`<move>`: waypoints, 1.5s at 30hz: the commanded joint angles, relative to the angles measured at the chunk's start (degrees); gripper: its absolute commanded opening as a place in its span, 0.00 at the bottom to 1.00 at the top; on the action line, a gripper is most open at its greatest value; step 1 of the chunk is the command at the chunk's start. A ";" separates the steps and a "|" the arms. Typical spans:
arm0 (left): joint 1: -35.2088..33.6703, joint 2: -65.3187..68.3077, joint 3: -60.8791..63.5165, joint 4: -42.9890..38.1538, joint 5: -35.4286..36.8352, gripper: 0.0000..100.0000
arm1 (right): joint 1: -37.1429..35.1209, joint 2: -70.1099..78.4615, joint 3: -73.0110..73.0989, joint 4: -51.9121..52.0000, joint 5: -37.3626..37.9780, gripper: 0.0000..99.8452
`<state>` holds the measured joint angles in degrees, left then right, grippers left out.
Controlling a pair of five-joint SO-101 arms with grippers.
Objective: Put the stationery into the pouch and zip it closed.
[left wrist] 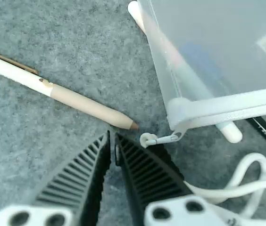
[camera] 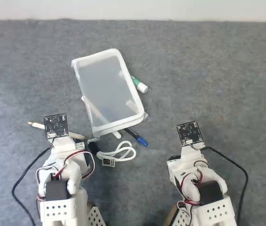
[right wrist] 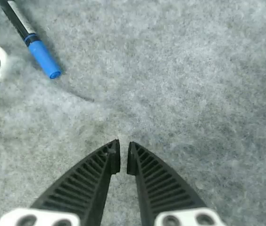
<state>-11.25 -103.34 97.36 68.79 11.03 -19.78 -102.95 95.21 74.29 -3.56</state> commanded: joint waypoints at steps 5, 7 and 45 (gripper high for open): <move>-0.09 -0.88 -0.84 0.44 -0.44 0.01 | -0.31 -0.31 1.23 0.31 -0.70 0.03; 0.00 -0.88 -0.84 0.44 -0.44 0.01 | -0.31 -0.31 1.23 0.31 -0.70 0.03; 8.26 -1.05 -0.84 -6.68 -1.49 0.01 | -0.22 -0.31 1.23 0.31 -0.62 0.04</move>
<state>-3.60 -103.34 97.36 66.42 10.77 -19.78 -102.95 95.21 74.29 -3.74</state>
